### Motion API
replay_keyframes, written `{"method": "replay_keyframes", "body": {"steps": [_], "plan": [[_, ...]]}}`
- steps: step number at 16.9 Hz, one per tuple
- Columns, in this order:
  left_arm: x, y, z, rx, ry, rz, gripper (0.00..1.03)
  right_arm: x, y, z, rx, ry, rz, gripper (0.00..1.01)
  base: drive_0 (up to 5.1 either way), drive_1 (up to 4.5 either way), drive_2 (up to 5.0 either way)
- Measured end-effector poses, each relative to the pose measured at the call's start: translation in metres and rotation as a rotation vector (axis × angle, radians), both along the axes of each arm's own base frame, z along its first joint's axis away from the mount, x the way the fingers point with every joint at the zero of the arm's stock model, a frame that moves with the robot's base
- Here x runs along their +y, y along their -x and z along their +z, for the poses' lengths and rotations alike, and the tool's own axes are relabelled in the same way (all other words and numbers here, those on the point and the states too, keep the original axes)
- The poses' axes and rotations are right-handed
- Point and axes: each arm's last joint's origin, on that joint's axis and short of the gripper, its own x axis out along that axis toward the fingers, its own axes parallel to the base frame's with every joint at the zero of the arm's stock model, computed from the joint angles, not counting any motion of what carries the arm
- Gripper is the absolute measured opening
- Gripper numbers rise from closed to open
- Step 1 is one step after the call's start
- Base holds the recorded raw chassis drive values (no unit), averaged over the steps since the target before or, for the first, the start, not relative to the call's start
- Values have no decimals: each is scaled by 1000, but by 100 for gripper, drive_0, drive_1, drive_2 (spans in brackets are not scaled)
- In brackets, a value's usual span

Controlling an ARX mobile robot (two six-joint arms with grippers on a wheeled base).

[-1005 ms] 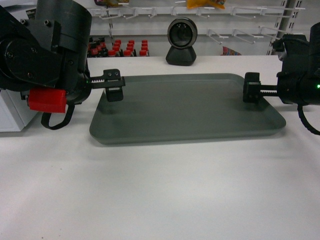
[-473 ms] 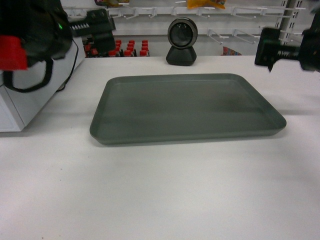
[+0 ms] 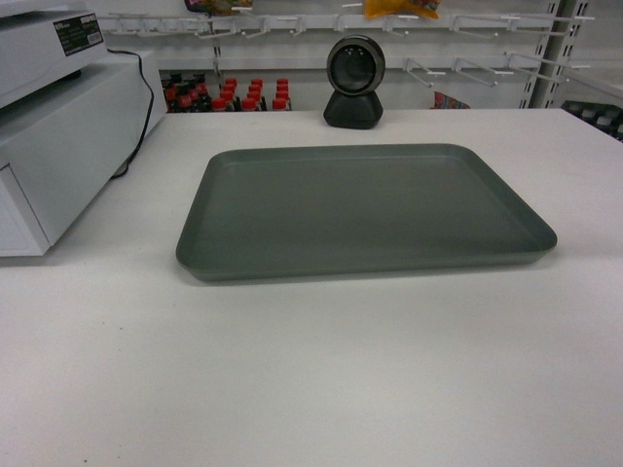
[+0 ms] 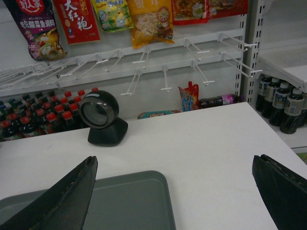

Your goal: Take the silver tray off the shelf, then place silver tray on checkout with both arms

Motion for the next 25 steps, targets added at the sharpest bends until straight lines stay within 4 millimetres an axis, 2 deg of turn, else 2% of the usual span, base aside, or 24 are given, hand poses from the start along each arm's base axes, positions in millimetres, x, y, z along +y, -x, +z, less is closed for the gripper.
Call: {"method": "replay_keyframes", "body": {"steps": [3, 4, 5, 6, 7, 8, 9, 12, 13, 15, 20, 22, 25], "plan": [[0, 0, -1, -3, -1, -3, 98, 4, 2, 3, -4, 7, -1, 98, 0, 0, 0], [5, -2, -11, -88, -11, -104, 90, 1, 15, -3, -58, 74, 9, 82, 0, 0, 0], [34, 60, -46, -187, -83, -219, 46, -20, 80, -40, -50, 138, -5, 36, 0, 0, 0], [40, 85, -64, -170, -90, -234, 25, -24, 102, -53, -41, 145, 7, 16, 0, 0, 0], [45, 96, -75, -149, -90, -228, 14, -26, 113, -60, -32, 146, 8, 5, 0, 0, 0], [48, 106, -82, -137, -90, -224, 3, -30, 123, -65, -27, 153, -1, 2, 0, 0, 0], [51, 117, -86, -144, -91, -220, 2, -31, 134, -69, -29, 153, 2, 2, 0, 0, 0], [57, 139, -95, -153, -91, -231, 1, -44, 156, -77, -30, 156, -8, 2, 0, 0, 0], [65, 147, -100, -144, -90, -234, 1, -44, 164, -81, -25, 156, -4, 2, 0, 0, 0], [68, 157, -104, -145, -91, -214, 1, -44, 174, -84, -25, 156, -3, 2, 0, 0, 0], [67, 184, -114, -142, -90, -228, 1, -43, 199, -93, -46, 156, -3, 2, 0, 0, 0], [67, 191, -119, -179, -94, -226, 1, -43, 207, -105, 2, 156, 0, 2, 0, 0, 0], [67, 198, -124, -139, -90, -228, 1, -43, 214, -98, -45, 156, -4, 2, 0, 0, 0]]}}
